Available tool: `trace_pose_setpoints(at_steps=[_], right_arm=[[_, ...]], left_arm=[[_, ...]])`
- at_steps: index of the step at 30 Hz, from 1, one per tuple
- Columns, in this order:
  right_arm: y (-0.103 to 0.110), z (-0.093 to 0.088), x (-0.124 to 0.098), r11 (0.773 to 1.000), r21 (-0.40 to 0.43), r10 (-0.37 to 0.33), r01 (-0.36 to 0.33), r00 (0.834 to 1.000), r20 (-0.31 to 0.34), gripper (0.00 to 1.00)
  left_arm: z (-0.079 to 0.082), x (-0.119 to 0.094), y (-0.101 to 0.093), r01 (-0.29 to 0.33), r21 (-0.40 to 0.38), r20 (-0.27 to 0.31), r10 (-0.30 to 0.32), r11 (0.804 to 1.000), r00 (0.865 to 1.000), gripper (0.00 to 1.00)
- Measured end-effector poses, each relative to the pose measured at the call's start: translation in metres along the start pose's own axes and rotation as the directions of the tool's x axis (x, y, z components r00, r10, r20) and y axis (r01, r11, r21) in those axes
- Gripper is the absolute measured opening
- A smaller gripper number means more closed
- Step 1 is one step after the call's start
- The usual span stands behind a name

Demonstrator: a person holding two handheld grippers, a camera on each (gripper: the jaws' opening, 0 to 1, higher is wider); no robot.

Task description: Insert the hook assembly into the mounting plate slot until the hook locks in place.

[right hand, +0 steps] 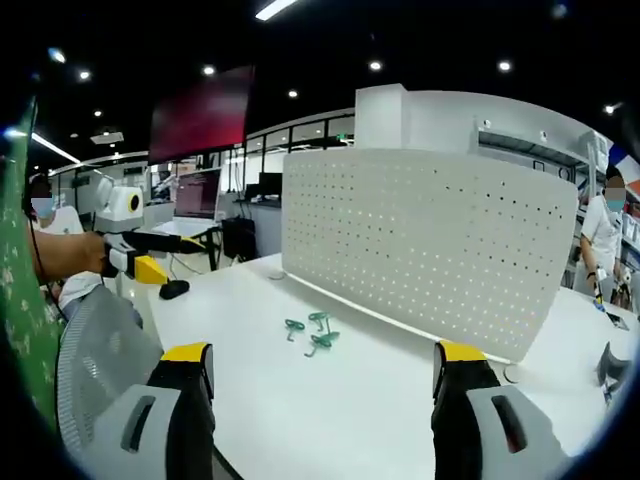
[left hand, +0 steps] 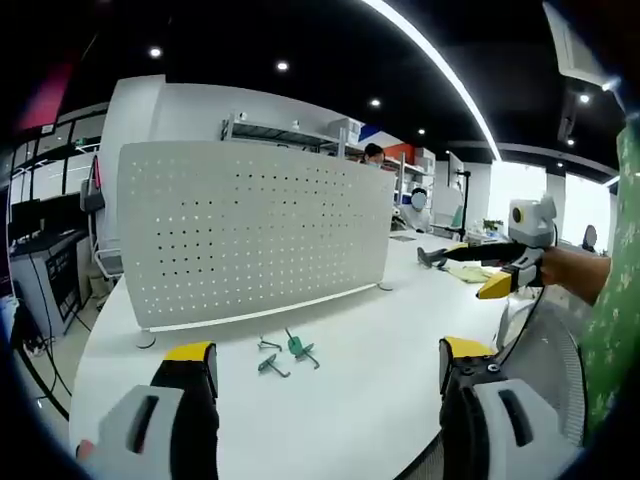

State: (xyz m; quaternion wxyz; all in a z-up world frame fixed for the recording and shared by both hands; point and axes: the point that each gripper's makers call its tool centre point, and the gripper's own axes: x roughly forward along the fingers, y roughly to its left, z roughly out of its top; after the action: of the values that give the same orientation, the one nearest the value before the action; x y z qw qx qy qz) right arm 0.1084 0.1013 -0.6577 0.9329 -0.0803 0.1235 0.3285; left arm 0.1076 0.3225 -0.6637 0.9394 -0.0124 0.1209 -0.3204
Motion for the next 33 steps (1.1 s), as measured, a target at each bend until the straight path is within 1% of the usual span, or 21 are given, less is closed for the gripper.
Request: trace_pose_setpoints(at_steps=[27,33], right_arm=[[-0.0016,-0.0023,-0.0010,1.000,0.003,-0.010,0.010,1.000,-0.006,0.91],[-0.0022,-0.0034,-0.0012,1.000,0.005,-0.013,0.013,1.000,-0.008,0.91]], left_arm=[[-0.0003,0.0011,0.0011,0.002,0.002,-0.001,-0.002,1.000,1.000,0.93],[-0.0009,0.0032,0.0000,0.010,0.002,-0.004,-0.010,1.000,1.000,0.93]])
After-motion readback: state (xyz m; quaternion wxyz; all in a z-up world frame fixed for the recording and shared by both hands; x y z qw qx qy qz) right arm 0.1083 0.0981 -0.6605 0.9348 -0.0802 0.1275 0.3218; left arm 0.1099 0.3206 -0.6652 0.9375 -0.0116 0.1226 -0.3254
